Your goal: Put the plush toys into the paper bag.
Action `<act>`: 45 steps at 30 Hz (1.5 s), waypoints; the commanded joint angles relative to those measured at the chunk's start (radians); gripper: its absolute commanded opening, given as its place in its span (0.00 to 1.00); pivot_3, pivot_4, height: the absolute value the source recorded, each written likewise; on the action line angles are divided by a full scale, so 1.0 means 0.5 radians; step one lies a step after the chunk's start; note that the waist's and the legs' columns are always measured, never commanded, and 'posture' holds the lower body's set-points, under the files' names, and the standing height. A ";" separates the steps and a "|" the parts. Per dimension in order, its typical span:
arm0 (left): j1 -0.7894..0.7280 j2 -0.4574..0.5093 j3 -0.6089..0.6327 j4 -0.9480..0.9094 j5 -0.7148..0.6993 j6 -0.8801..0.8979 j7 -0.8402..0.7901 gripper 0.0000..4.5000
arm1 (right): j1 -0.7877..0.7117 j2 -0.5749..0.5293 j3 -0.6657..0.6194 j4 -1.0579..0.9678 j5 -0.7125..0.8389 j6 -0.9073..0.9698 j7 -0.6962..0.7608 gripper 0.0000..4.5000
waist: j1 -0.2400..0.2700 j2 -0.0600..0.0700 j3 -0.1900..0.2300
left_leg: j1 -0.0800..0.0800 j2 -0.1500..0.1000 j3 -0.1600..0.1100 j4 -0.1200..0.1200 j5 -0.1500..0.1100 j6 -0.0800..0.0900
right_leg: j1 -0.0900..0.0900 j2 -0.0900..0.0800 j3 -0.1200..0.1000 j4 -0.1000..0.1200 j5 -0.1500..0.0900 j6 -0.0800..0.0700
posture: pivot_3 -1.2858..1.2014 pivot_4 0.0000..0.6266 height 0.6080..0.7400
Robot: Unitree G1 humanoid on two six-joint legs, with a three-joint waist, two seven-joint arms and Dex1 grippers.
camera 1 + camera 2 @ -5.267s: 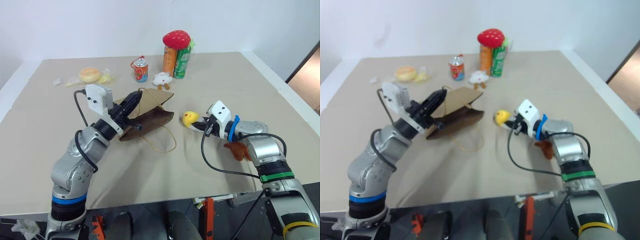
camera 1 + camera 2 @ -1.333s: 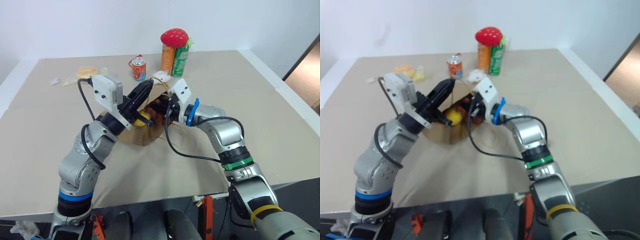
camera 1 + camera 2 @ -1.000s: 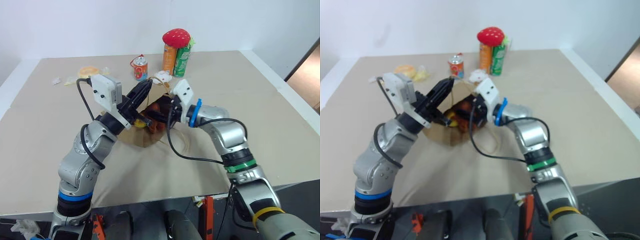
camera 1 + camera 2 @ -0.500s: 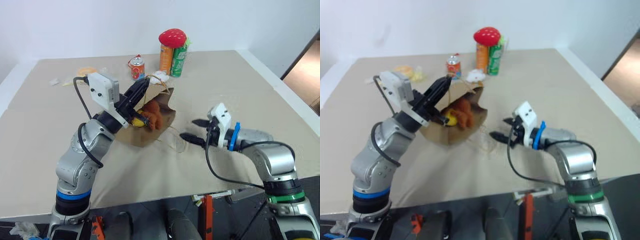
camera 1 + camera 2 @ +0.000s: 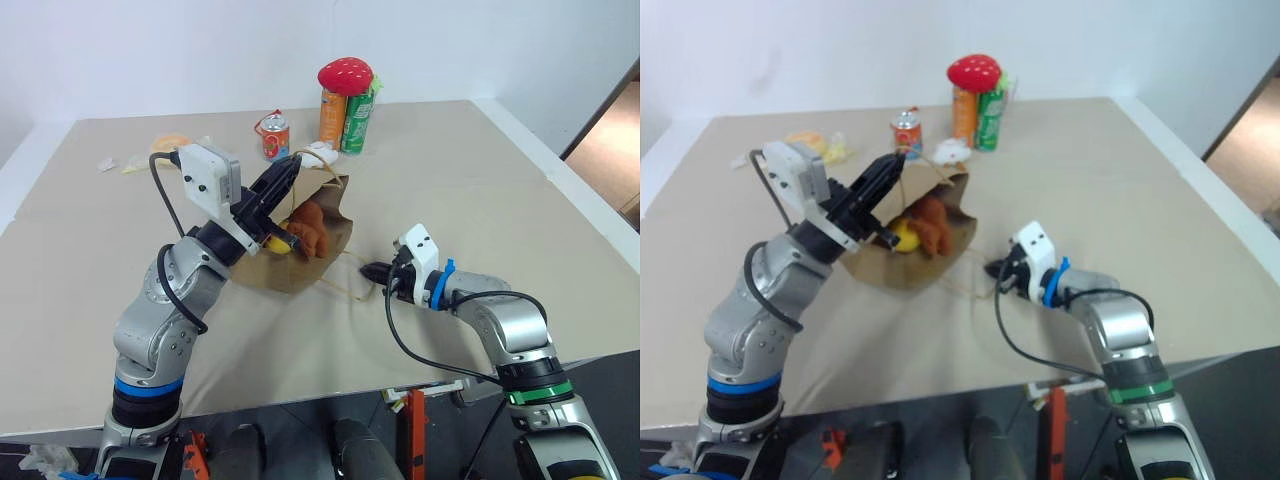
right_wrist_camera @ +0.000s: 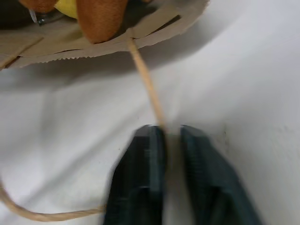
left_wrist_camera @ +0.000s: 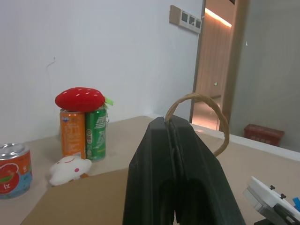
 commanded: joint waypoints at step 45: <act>-0.175 0.100 0.015 0.298 0.051 -0.137 -0.366 0.51 | -0.824 -0.434 -0.342 -0.013 0.453 0.001 0.556 0.75 | 0.014 -0.001 0.002 | -0.005 0.001 0.000 -0.002 -0.003 0.003 | -0.005 0.002 0.003 -0.001 0.001 0.004 | 0.52 0.24 1.00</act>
